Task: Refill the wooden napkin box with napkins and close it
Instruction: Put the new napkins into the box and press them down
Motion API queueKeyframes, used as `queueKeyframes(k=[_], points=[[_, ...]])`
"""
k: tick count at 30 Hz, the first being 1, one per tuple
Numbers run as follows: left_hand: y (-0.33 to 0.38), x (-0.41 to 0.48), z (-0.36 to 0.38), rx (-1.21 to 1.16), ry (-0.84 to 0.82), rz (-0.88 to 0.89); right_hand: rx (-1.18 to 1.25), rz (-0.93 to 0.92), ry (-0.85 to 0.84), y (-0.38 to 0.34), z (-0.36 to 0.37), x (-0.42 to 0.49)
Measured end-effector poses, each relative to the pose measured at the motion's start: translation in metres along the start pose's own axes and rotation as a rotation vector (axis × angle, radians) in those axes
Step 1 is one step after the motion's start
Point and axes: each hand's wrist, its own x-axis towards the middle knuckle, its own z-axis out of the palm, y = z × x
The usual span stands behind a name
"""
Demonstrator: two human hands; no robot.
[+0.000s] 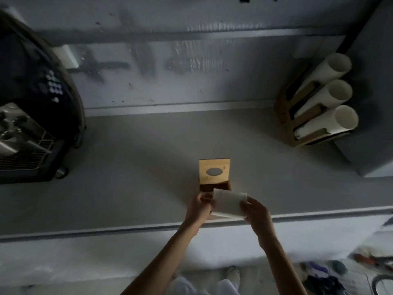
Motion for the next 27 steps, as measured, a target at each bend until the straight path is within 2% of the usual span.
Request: queueKeyframes(k=[3, 8, 13, 22, 27], points=[[0.015, 0.006, -0.017, 0.053, 0.087, 0.037, -0.109, -0.043, -0.045, -0.009, 0.026, 0.029], [0.025, 0.015, -0.009, 0.133, 0.181, 0.037, -0.228, -0.028, -0.019, -0.01, 0.046, 0.057], [0.022, 0.021, 0.004, 0.11, 0.274, -0.003, -0.287, -0.068, -0.024, -0.008, 0.046, 0.061], [0.006, 0.031, 0.007, 0.138, 0.295, 0.017, -0.398, -0.084, 0.013, -0.009, 0.049, 0.059], [-0.009, 0.041, 0.006, 0.301, 0.337, 0.041, -0.446, -0.045, 0.059, 0.001, 0.054, 0.06]])
